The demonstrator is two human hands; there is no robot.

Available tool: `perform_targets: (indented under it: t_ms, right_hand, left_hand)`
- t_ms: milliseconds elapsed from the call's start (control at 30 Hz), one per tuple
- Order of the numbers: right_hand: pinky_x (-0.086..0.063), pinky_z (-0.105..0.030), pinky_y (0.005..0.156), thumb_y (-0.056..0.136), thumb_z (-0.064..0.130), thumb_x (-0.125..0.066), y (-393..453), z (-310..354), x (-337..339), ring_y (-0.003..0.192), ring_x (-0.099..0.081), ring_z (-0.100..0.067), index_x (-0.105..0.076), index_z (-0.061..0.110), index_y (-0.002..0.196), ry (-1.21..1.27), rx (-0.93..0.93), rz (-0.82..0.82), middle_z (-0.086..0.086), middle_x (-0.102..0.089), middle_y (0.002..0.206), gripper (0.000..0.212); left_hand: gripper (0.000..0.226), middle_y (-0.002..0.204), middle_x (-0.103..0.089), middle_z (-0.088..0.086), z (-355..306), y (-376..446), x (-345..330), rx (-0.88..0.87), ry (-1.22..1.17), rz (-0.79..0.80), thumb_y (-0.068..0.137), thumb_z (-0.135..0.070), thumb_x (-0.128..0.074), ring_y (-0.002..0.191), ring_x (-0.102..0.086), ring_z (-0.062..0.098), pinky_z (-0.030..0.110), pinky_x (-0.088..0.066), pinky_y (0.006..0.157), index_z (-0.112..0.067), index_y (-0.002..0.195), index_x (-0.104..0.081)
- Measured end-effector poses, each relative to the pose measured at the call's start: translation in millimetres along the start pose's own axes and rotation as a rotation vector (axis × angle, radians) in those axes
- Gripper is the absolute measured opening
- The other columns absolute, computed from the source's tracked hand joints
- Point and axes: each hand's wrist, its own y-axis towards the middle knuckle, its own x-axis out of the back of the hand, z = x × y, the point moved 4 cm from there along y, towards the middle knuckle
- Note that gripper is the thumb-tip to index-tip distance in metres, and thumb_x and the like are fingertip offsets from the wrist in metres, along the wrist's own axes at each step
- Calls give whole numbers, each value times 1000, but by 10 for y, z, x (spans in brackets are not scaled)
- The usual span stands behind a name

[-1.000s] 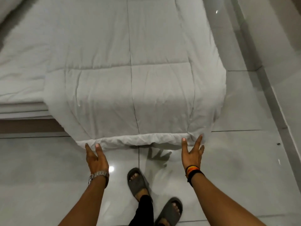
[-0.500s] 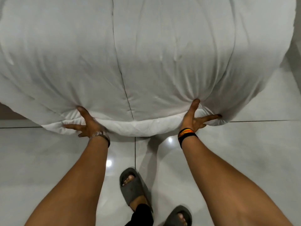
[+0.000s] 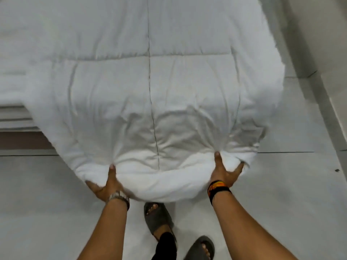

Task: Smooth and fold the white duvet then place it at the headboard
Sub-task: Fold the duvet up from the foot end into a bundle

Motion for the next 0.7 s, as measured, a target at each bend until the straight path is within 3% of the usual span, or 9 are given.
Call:
perform_targets:
  t_ms: [100, 167, 233, 333, 433, 567, 700]
  right_hand:
    - [-38, -26, 102, 72, 37, -93, -527, 327, 597, 134, -52, -27, -29, 40, 159, -47, -33, -50, -3, -47, 155, 108]
    - [-39, -33, 105, 76, 32, -91, -899, 629, 932, 135, -49, -33, -28, 42, 159, -78, -53, -85, -9, -46, 156, 105]
    - [-40, -36, 106, 79, 24, -89, -1259, 1051, 1135, 137, -48, -35, -27, 40, 160, -59, -25, -93, -11, -45, 157, 103]
    - [-38, -24, 101, 83, 6, -82, -1639, 1733, 1175, 138, -49, -28, -24, 31, 163, 9, 100, -46, -11, -41, 158, 102]
    - [-38, -24, 101, 86, 4, -75, -1875, 2563, 874, 135, -50, -29, -24, 35, 162, 26, 192, 1, -15, -32, 160, 96]
    - [-44, -36, 108, 85, 6, -70, -1930, 3616, 127, 132, -52, -36, -24, 37, 162, 64, 309, 92, -17, -28, 158, 95]
    - [-40, -25, 96, 92, 11, -69, -1562, 4344, -874, 120, -50, -19, -29, 30, 160, 300, 134, 128, -7, -32, 153, 81]
  left_hand:
    - [111, 166, -32, -3, -373, -521, 620, 51, 104, -30, 77, -28, -91, 138, -47, 14, 26, -38, 113, -31, 164, -23]
    - [110, 166, -32, 2, -731, -865, 913, 55, 176, -63, 80, -26, -89, 143, -45, 24, 33, -36, 118, -33, 164, -19]
    - [108, 166, -33, 5, -1234, -1225, 1070, -26, 217, -55, 83, -20, -86, 145, -43, 28, 33, -33, 119, -32, 164, -15]
    - [108, 165, -32, 10, -1959, -1618, 1059, -204, 213, 13, 84, -14, -83, 148, -39, 28, 29, -30, 117, -32, 165, -14]
    - [108, 165, -26, 21, -2796, -1939, 725, -324, 225, 58, 86, -13, -80, 148, -35, 41, 45, -34, 120, -40, 164, -11]
    - [101, 159, -23, 18, -3749, -2134, -81, -420, 105, 140, 89, -4, -70, 142, -43, 41, 42, -42, 112, -47, 162, -15]
    - [86, 157, -24, 7, -4374, -1832, -1105, -458, 50, 203, 91, -3, -65, 138, -48, 31, 37, -45, 112, -46, 157, -30]
